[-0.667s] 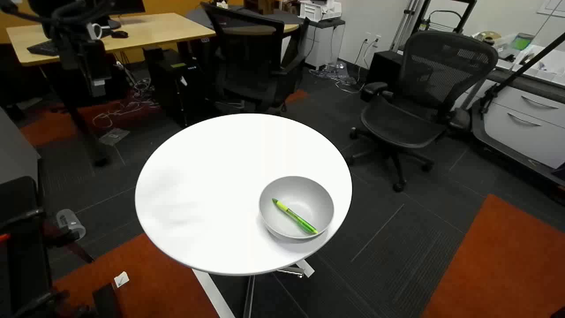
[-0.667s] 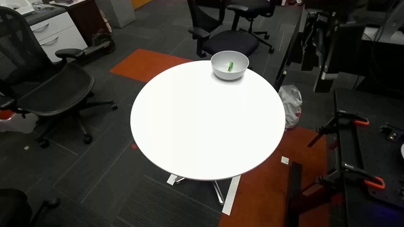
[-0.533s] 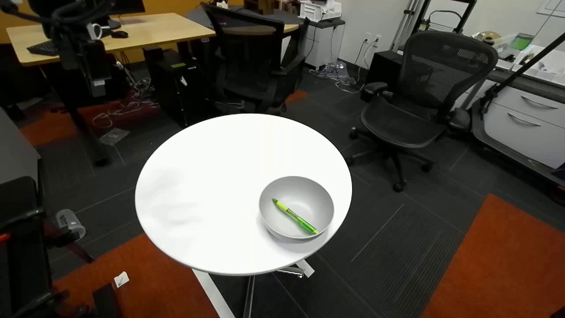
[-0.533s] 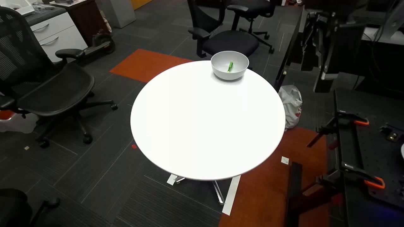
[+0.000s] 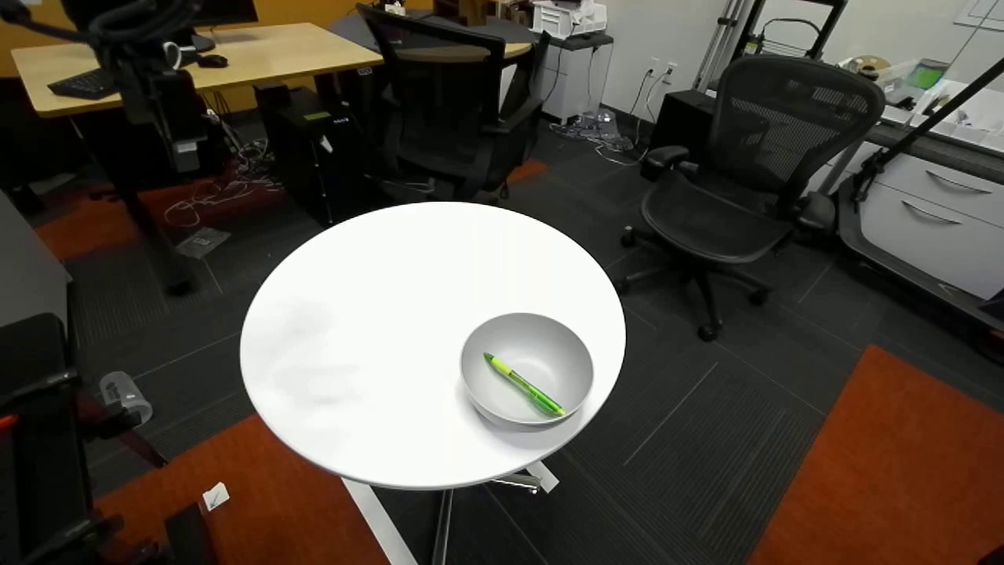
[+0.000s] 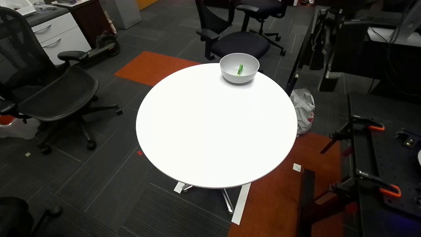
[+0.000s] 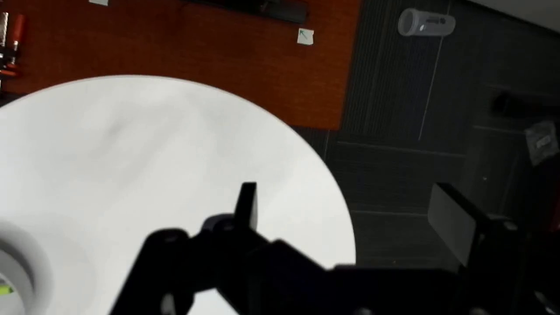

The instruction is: Remove the green pen from the grey bowl

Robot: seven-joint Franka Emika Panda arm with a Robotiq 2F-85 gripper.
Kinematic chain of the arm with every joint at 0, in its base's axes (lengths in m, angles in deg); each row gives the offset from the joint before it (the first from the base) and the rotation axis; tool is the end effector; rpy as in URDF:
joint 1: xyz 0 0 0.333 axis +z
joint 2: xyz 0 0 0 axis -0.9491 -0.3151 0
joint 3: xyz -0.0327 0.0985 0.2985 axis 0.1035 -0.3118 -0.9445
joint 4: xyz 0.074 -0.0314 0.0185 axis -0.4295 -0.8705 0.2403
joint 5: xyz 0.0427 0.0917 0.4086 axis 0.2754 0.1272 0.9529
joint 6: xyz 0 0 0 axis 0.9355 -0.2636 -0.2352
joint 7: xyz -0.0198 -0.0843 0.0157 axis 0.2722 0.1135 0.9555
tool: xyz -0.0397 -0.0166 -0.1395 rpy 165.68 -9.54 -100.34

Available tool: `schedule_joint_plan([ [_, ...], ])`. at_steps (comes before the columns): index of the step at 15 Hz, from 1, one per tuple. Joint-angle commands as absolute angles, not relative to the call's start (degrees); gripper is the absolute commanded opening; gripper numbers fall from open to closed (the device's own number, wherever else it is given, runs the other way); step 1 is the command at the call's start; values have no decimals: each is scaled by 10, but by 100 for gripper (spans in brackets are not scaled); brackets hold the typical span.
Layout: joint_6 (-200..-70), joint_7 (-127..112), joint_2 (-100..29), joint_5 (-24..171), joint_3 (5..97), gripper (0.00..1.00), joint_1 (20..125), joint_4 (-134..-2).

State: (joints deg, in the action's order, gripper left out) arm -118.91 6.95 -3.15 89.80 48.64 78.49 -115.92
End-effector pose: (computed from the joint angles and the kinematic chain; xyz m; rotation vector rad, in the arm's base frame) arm 0.4492 0.0613 0.3431 -2.9235 -0.2152 0.1456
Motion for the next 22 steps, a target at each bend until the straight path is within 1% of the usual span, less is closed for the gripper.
schedule_joint_plan([
  [1,-1254,2,-51,876,482,100,745,-1146],
  [6,-1358,-84,-117,840,500,100,687,-1114],
  [11,-1408,-203,-207,814,522,100,651,-1045],
  [18,-1375,-402,-305,761,581,100,644,-929],
  [22,-1357,-520,-341,756,607,100,653,-888],
])
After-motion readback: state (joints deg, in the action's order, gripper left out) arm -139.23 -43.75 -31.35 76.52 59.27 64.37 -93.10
